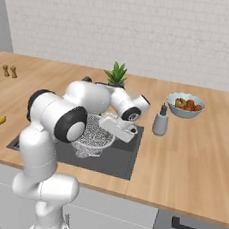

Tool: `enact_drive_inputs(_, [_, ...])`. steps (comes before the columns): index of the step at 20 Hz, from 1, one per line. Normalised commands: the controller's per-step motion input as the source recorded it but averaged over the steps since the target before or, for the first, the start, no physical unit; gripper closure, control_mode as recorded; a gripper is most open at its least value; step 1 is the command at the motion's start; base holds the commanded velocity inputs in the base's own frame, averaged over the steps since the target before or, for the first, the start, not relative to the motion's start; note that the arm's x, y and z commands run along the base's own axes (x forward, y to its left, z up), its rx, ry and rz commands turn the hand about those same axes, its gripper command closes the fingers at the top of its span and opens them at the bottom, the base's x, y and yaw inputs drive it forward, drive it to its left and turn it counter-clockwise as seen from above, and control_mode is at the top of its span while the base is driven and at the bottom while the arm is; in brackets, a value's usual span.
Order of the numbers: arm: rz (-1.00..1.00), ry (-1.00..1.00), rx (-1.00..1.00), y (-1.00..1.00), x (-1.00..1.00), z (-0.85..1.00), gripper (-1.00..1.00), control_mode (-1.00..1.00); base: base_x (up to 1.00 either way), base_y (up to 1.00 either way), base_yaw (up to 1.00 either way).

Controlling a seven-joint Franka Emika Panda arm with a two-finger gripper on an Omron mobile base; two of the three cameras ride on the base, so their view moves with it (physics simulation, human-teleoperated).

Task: Put the colander in the sink, put the banana in the colander, and turn on the sink faucet and pour water over the colander.

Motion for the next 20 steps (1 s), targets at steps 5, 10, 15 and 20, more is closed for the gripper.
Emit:
enact_drive_inputs(5, [-0.07, -0.01, 0.00, 0.15, 0.07, -0.56, 1.00, -1.00, 0.00, 0.00, 0.00])
enact_drive_inputs(10, [-0.07, 0.00, 0.00, 0.37, 0.05, -0.51, 1.00, -1.00, 0.00, 0.00, 0.00])
enact_drive_inputs(15, [-0.04, -0.04, 0.00, 0.30, 0.19, -0.45, 1.00, -1.00, 0.00, 0.00, 0.00])
enact_drive_inputs(20, [-0.01, 0.08, -0.10, 0.13, 0.27, -0.33, 1.00, -1.00, 0.00, 0.00, 0.00])
